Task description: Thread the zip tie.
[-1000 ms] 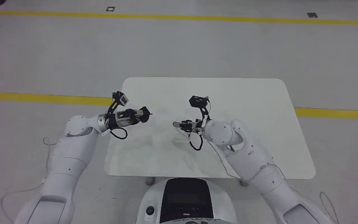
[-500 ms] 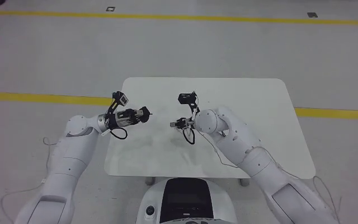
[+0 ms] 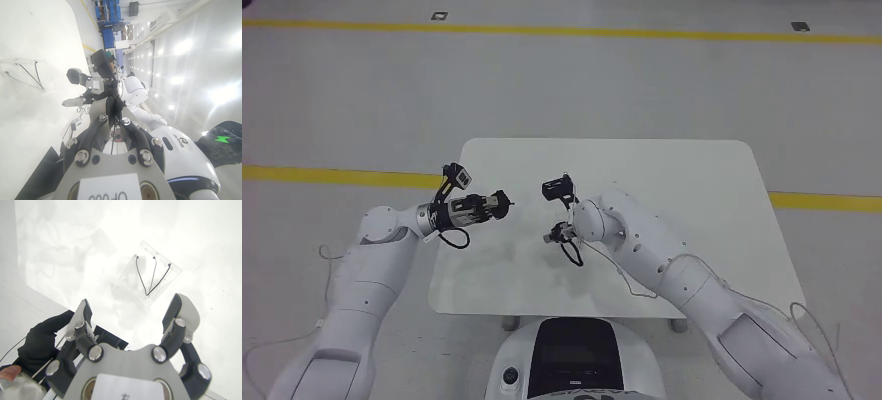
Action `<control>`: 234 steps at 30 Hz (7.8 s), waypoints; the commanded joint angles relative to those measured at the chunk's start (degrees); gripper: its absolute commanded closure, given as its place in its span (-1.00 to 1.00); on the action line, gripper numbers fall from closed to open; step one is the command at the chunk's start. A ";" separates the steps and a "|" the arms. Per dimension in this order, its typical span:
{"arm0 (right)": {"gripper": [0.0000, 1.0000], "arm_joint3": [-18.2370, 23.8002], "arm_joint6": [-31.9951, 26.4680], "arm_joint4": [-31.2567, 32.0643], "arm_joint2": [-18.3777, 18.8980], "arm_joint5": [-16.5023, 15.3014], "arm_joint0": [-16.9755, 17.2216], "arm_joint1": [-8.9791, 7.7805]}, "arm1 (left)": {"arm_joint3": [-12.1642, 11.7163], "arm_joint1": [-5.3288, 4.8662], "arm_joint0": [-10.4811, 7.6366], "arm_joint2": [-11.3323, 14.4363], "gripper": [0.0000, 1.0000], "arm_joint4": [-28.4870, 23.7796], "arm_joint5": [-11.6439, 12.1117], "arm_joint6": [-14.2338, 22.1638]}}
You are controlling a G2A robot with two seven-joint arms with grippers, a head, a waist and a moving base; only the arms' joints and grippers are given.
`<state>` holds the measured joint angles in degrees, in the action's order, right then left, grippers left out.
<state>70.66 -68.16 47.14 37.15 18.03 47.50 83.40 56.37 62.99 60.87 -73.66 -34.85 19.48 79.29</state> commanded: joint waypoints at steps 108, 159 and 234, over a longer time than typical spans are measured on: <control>0.56 -41.29 8.64 1.00 -9.54 -11.22 -10.85 17.62 | 0.00 0.00 0.00 0.00 1.00 0.00 0.00 0.00; 1.00 -8.73 4.28 10.37 9.74 -8.13 2.21 7.10 | 0.00 0.00 0.00 0.00 1.00 0.00 0.00 0.00; 1.00 17.67 67.95 3.13 18.11 -13.42 29.94 4.22 | 3.83 0.59 1.41 5.60 1.00 1.69 0.00 -8.24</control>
<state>88.33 -0.18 50.29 55.26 4.60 77.43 87.62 60.22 63.58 62.28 -68.05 -33.11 19.49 71.00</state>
